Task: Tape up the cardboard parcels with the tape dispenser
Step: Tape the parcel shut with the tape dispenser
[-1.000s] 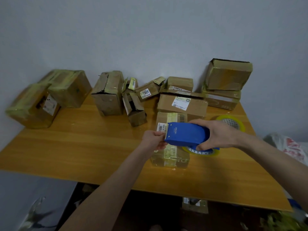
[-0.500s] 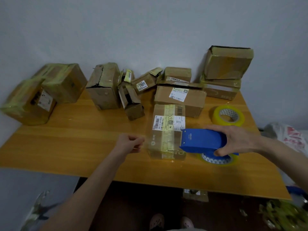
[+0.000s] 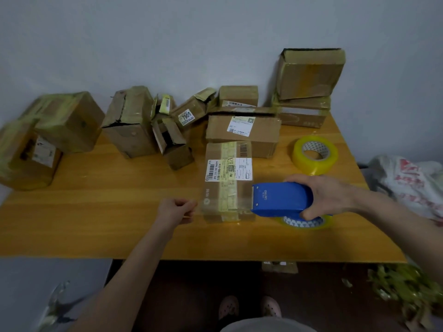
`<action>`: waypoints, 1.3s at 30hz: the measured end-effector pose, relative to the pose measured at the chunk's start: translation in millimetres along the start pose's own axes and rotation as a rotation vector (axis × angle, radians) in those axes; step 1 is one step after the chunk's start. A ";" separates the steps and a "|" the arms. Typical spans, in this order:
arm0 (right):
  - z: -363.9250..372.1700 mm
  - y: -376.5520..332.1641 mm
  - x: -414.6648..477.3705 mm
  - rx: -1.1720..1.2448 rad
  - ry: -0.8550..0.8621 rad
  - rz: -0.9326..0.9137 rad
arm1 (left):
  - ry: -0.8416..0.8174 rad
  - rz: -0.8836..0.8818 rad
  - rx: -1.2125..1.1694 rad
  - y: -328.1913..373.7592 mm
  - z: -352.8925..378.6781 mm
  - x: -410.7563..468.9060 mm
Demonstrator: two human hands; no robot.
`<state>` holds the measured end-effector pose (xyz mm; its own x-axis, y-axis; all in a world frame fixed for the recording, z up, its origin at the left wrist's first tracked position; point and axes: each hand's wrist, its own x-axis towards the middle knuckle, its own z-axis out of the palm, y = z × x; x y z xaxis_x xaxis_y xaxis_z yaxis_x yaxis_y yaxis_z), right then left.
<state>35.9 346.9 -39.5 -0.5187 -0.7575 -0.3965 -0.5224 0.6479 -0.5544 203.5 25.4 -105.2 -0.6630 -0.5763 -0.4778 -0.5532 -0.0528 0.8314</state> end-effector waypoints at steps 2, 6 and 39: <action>-1.3 3.3 -1.6 -0.065 -0.004 0.014 | -0.001 0.012 0.015 0.6 -4.4 1.6; -4.3 6.7 -2.1 -0.156 0.009 0.045 | -0.010 0.046 0.044 5.6 -0.9 0.7; 35.1 22.2 23.4 -0.261 -0.059 0.146 | 0.037 0.232 1.002 -9.3 17.7 5.0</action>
<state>35.9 340.8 -86.8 -0.5651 -0.6528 -0.5044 -0.6049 0.7437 -0.2848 196.5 37.4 -120.4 -0.8009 -0.5110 -0.3121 -0.5911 0.7582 0.2752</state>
